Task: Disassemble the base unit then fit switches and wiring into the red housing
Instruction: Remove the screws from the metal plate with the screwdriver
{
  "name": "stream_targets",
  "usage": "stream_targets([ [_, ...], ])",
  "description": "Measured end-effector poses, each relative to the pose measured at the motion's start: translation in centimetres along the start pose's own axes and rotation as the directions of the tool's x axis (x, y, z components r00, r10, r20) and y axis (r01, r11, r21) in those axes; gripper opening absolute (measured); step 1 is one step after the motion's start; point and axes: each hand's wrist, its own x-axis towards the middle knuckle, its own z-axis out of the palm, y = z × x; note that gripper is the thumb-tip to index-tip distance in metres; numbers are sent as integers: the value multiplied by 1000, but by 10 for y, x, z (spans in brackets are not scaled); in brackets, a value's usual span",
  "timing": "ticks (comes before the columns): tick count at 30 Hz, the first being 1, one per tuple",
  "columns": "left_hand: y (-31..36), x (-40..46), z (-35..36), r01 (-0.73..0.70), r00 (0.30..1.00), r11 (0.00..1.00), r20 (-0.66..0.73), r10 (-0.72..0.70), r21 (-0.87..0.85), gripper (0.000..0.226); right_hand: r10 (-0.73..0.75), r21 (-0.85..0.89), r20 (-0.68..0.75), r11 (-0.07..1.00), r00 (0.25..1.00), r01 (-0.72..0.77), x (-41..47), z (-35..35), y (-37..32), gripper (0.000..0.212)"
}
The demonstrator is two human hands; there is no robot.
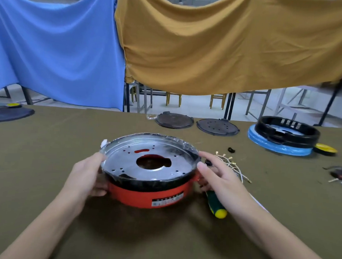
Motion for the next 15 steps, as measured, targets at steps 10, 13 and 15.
stream_targets([
  [10,-5,-13,-6,-290,904,810,-131,406,510,60,277,-314,-81,904,957,-288,12,-81,-4,11],
  [13,7,-44,14,-718,605,389,241,759,577,49,371,-622,87,745,925,-241,9,-87,-5,21],
  [15,6,-57,35,-817,468,178,450,761,549,43,400,-705,123,679,908,-203,10,-84,-4,32],
])
